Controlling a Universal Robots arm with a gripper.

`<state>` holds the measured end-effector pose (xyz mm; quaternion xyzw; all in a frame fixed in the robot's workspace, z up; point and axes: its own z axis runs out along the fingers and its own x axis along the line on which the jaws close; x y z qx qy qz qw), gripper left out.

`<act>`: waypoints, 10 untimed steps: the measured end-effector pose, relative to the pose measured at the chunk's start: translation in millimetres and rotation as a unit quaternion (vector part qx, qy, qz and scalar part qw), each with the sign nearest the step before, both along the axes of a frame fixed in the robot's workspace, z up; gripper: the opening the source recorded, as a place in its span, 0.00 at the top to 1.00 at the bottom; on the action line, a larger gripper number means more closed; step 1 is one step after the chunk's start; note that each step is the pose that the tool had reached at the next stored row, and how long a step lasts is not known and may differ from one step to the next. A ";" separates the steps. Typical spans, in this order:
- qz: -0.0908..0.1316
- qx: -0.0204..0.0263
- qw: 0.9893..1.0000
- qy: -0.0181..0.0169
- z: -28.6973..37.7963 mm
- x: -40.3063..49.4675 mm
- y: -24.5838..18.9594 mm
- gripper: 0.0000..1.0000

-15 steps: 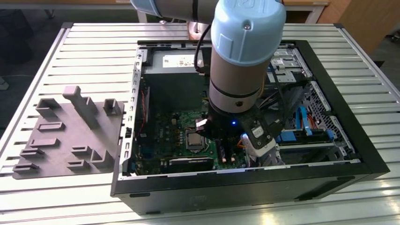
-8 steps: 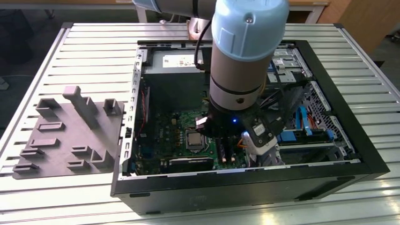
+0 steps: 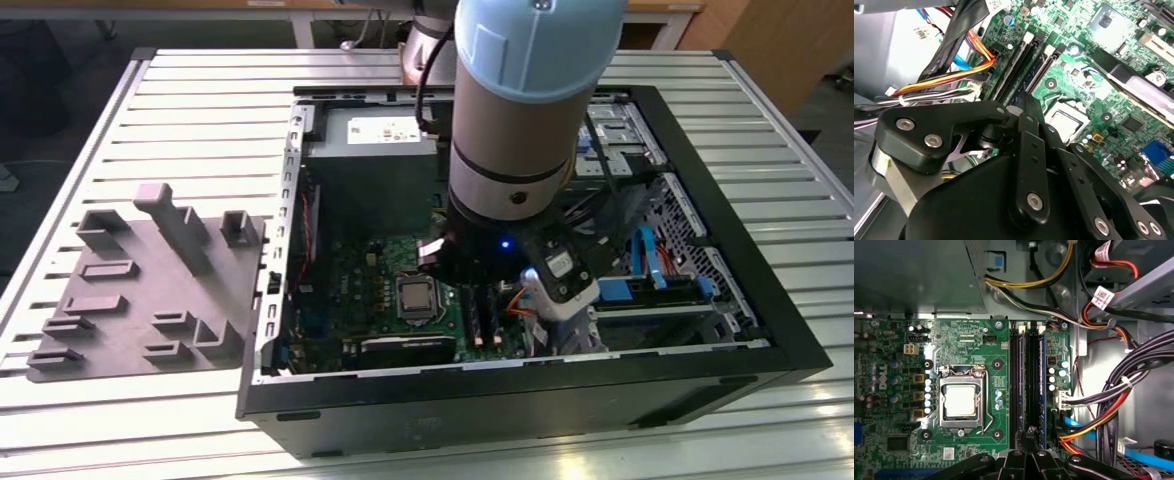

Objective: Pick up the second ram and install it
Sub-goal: 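Press down the second ram until it locks into place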

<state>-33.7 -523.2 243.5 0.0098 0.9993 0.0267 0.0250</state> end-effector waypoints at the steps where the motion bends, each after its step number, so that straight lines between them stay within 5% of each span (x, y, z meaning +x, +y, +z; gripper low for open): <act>1: 0.000 0.000 1.000 0.000 0.9 0.0 0.0 0.89; 6: 0.000 0.000 1.000 0.000 0.9 0.1 0.3 0.89; 10: 0.000 0.000 1.000 0.000 0.9 0.0 7.2 0.89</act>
